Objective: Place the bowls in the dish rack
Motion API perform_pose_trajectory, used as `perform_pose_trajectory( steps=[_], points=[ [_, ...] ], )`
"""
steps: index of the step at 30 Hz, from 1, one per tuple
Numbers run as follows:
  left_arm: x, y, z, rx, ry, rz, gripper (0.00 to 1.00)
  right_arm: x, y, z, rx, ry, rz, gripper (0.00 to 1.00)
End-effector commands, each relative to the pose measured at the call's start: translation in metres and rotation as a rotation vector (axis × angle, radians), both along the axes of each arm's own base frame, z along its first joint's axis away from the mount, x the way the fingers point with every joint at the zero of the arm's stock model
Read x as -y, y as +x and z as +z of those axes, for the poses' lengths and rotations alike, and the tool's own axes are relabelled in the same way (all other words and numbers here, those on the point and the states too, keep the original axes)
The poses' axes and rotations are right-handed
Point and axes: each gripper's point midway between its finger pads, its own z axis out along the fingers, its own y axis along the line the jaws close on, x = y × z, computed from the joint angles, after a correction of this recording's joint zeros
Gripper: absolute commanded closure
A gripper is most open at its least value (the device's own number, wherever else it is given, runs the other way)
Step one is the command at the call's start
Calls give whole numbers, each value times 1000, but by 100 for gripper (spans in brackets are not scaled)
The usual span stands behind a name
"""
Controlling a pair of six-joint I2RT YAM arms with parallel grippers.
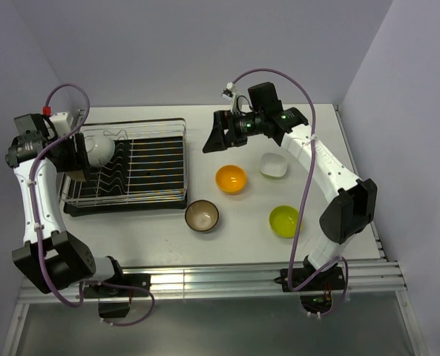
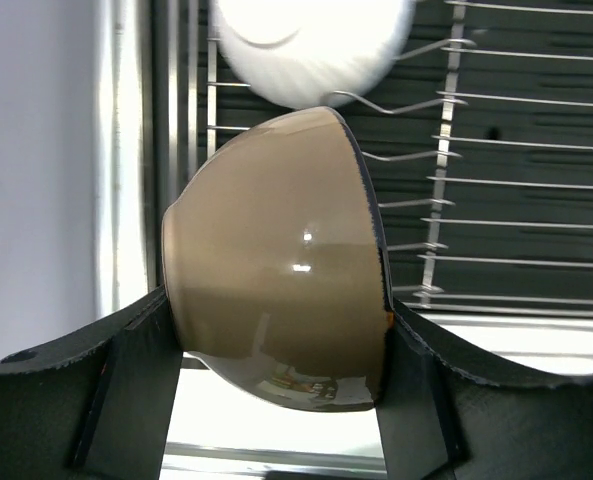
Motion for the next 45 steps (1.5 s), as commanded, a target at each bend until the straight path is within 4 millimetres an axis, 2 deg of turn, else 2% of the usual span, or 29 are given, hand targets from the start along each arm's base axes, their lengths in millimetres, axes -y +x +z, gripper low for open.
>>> perform_pose_trajectory(
  steps=[1, 9, 20, 23, 33, 40, 45],
  points=[
    [-26, 19, 29, 99, 146, 9, 100, 3, -6, 19, 60, 19, 8, 3],
    [-36, 28, 19, 80, 218, -23, 100, 5, -7, 16, 59, 3, 8, 3],
    [-32, 32, -8, 23, 296, -76, 100, 8, -7, 10, 54, -18, 2, 2],
    [-25, 35, -17, 18, 305, -105, 100, 8, -7, 9, 50, -18, 1, 2],
    [-28, 37, -47, -61, 376, -60, 100, 9, -8, 7, 54, -26, 1, 2],
    [-26, 36, -55, -80, 400, -52, 100, 9, -7, 4, 54, -30, 3, 2],
    [-16, 34, -67, -112, 360, -74, 98, 9, -7, 4, 55, -29, 5, 2]
  ],
)
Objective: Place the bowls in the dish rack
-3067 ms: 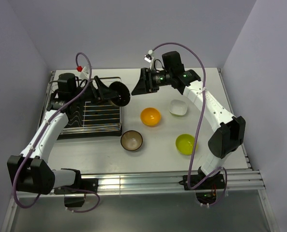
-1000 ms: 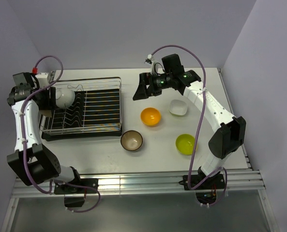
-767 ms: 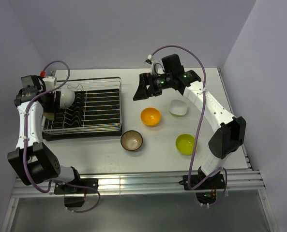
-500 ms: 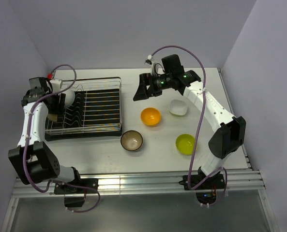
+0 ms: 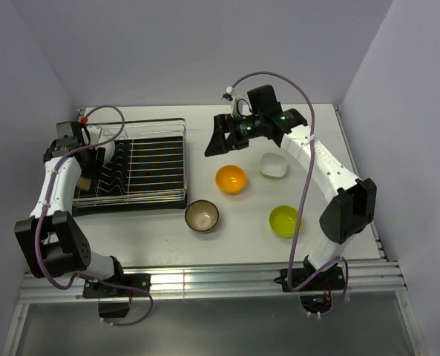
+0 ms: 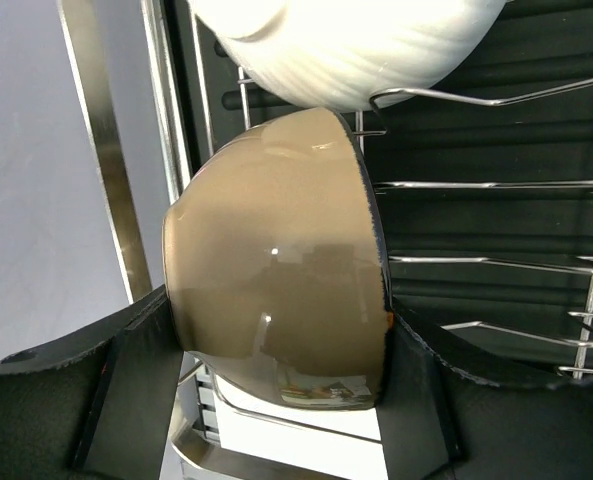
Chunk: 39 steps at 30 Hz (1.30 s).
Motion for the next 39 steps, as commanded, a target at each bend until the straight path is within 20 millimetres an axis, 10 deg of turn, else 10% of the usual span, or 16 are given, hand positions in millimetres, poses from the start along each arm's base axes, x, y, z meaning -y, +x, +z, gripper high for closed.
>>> perform_pose_trajectory(
  steps=[1, 12, 20, 39],
  points=[
    [0, 12, 9, 53, 13, 6, 96, 4, -5, 18, 64, 14, 9, 2],
    [15, 12, -4, 7, -63, -10, 67, 6, -7, 16, 71, 8, 6, 2],
    [24, 12, 1, 15, -80, -27, 19, 6, -9, 17, 73, 9, 8, 2],
    [49, 13, 33, 57, -141, -52, 1, 9, -9, 21, 111, 6, 10, 0]
  ],
)
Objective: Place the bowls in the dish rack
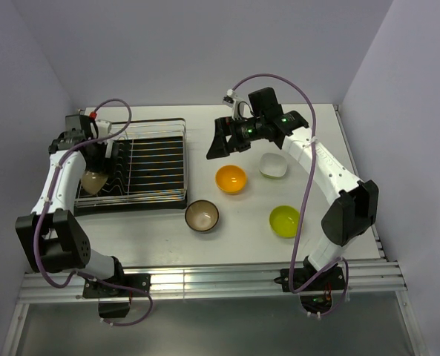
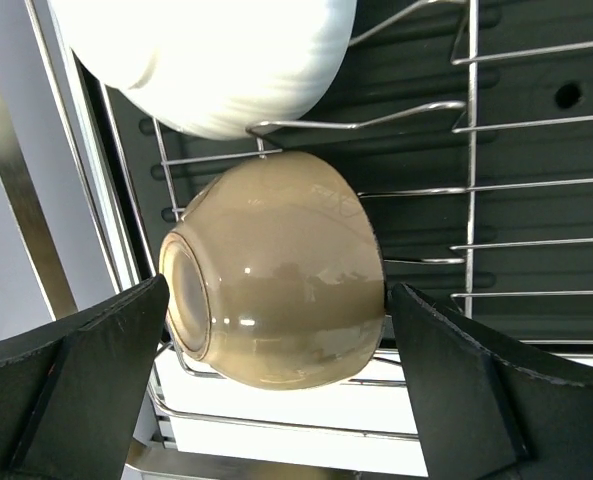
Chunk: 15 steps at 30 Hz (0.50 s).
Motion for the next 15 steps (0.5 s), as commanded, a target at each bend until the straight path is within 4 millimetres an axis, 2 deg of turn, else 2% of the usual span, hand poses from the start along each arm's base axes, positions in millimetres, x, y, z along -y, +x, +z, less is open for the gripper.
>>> perform_pose_trajectory(
  steps=[1, 4, 8, 15],
  points=[
    [7, 4, 33, 84, -27, -2, 0, 4, -5, 29, 100, 32, 11, 0],
    [11, 2, 44, 107, -40, -4, 1, 4, -4, 34, 128, 34, 10, 0],
    [14, 1, 69, 165, -51, -11, 0, 8, -1, 42, 168, 17, -7, 0],
    [42, -3, 122, 318, -134, -133, 0, 30, 0, 47, 196, -12, -39, 0]
  ],
)
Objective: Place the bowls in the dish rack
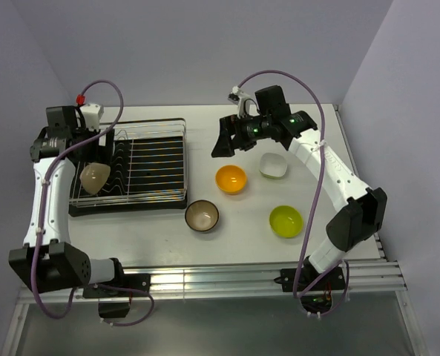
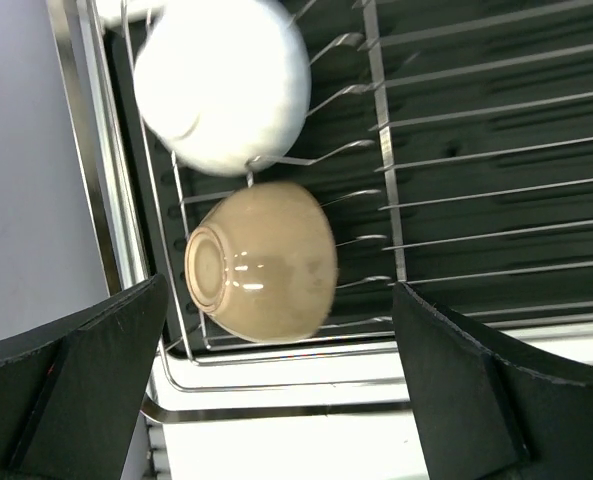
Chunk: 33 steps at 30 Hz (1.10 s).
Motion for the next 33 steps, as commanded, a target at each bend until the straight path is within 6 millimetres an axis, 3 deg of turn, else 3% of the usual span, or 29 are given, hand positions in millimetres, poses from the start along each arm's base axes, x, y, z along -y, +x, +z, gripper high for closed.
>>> perform_pose_trajectory(
  steps=[1, 10, 15, 21, 25, 30, 33],
  points=[
    [22, -5, 51, 146, -59, -90, 1, 21, -1, 35, 120, 7, -27, 0],
    [82, -31, 93, 267, -254, -347, 1, 70, -3, 20, 121, -62, -127, 2],
    [107, -34, 111, 341, -345, -446, 1, 81, -15, 1, 84, -104, -164, 13],
    [124, -30, 113, 390, -372, -499, 1, 73, -29, -29, 40, -156, -117, 22],
    [139, -28, 98, 372, -356, -543, 2, 60, -37, -52, 67, -242, -19, 24],
    [142, -17, 85, 364, -394, -516, 1, 40, -38, -91, 26, -337, 29, 25],
    [143, -13, 70, 344, -415, -505, 1, 24, -46, -100, 14, -352, 73, 25]
  ],
)
